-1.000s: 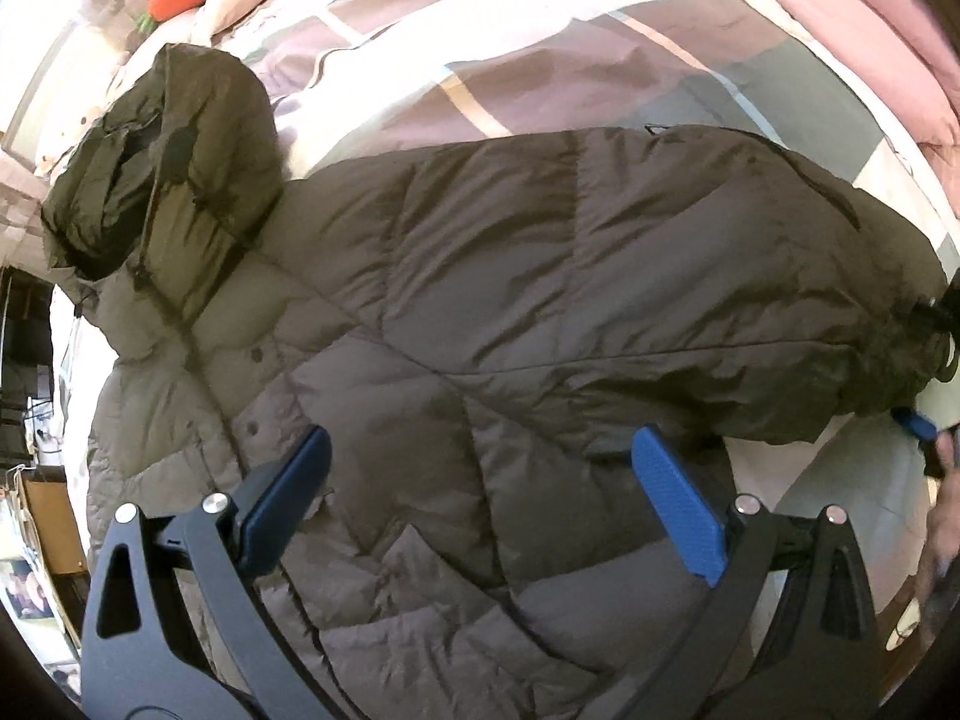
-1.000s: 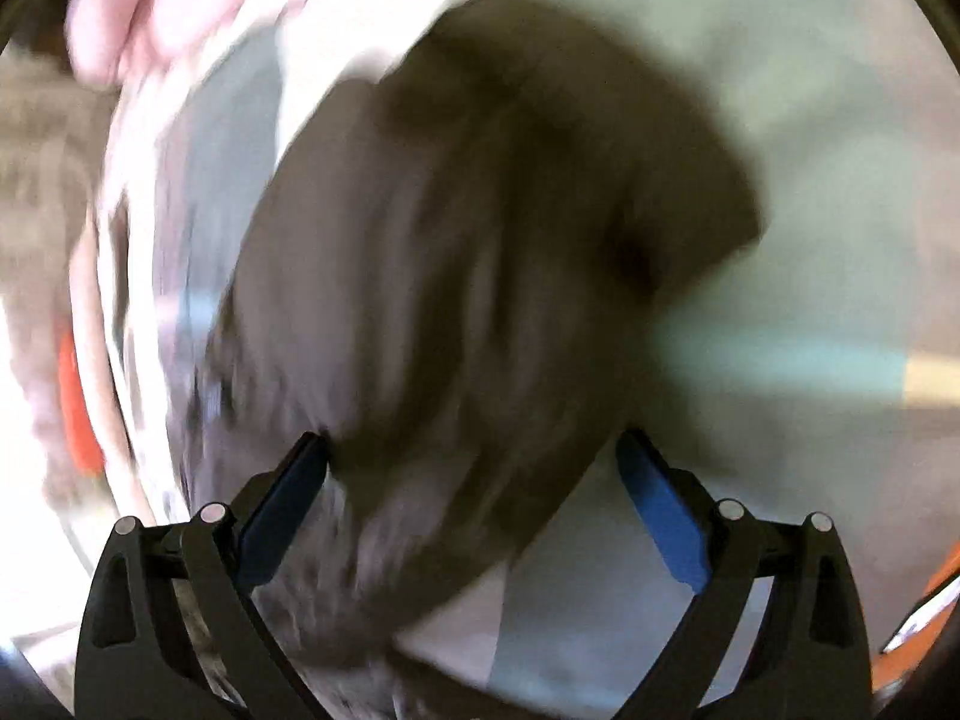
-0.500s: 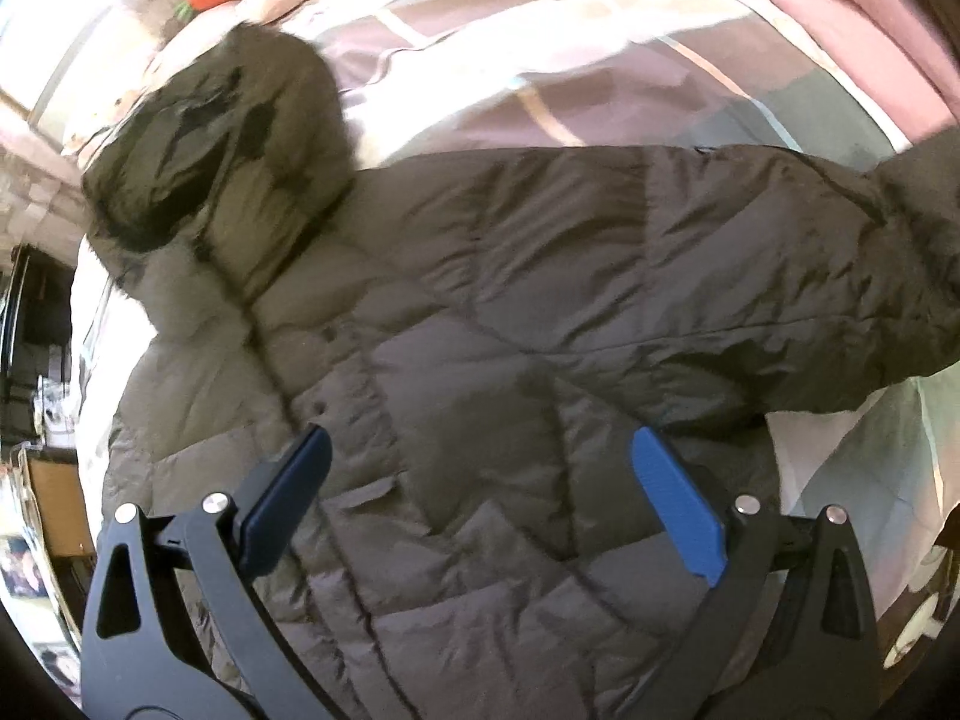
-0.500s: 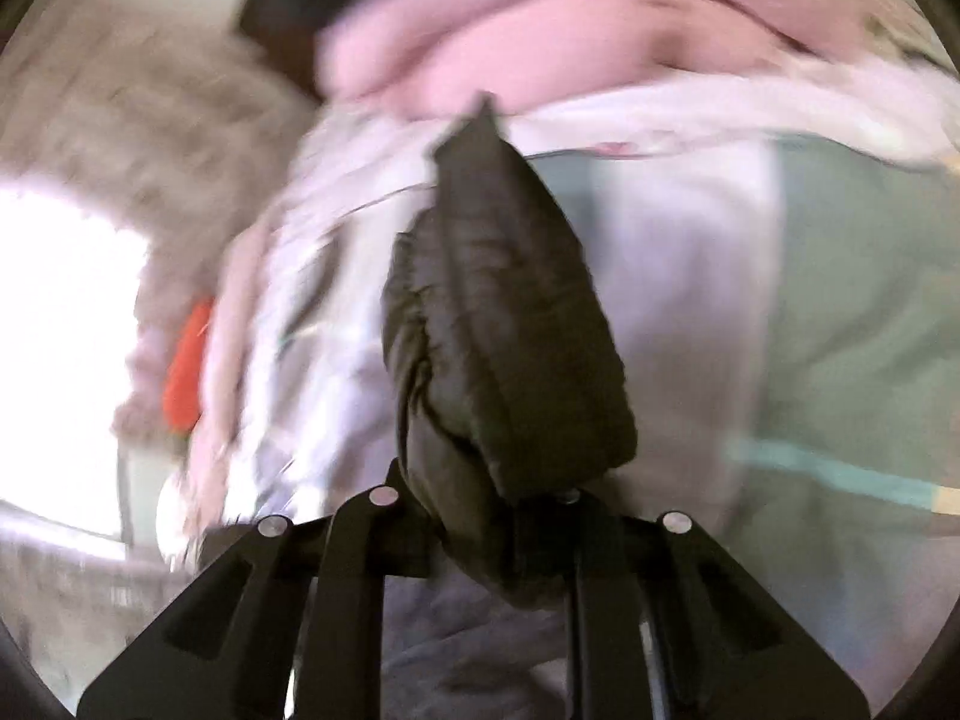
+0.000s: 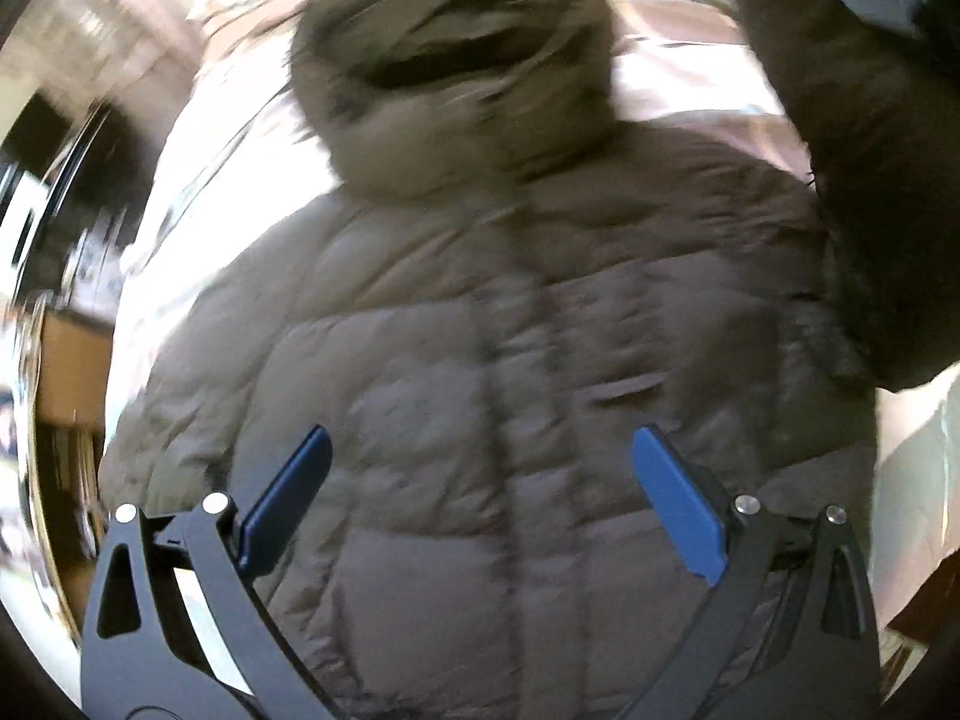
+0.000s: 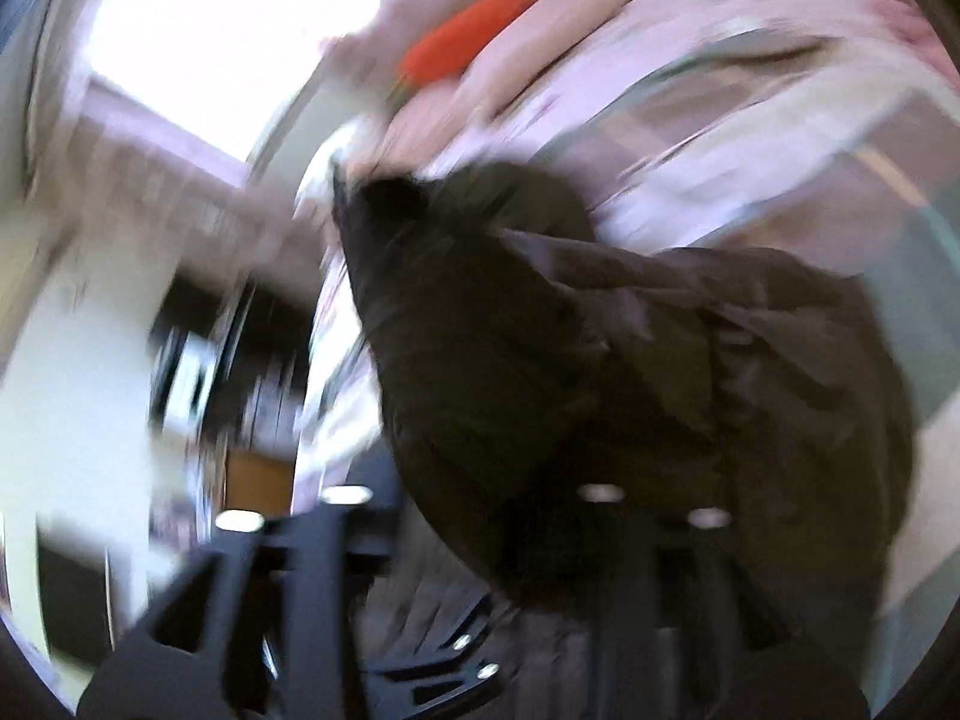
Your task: Fold large clothes
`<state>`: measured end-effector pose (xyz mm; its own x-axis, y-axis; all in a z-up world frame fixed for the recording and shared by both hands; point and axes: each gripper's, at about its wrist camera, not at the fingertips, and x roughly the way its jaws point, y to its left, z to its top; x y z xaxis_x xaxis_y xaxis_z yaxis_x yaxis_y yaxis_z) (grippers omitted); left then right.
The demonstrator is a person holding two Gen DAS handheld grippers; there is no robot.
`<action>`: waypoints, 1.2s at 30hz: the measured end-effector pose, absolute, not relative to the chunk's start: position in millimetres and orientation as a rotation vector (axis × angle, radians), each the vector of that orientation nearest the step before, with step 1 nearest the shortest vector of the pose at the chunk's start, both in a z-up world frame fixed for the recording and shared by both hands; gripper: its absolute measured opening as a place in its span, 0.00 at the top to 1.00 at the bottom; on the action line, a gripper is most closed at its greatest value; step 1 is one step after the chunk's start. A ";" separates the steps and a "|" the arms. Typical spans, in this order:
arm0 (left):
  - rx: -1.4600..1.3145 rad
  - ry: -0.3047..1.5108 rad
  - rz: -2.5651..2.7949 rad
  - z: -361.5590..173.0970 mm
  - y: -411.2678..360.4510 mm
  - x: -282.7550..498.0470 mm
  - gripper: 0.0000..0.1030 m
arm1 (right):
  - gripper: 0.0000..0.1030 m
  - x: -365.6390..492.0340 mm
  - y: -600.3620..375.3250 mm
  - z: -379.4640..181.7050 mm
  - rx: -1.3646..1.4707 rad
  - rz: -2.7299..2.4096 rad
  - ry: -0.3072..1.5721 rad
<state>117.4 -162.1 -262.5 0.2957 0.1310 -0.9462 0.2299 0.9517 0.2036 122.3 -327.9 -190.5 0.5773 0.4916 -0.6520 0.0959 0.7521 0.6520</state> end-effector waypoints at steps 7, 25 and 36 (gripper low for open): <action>0.211 1.344 0.089 -272.1 -73.6 112.1 0.02 | 0.18 123.5 -242.2 -181.6 0.543 0.364 1.021; -0.140 1.570 -0.187 -351.2 -108.9 182.3 0.02 | 0.18 106.2 -309.4 -289.0 0.167 -0.250 1.359; -0.220 1.434 -0.168 -354.9 -128.2 229.0 0.88 | 0.18 101.8 -340.5 -307.7 0.163 -0.260 1.374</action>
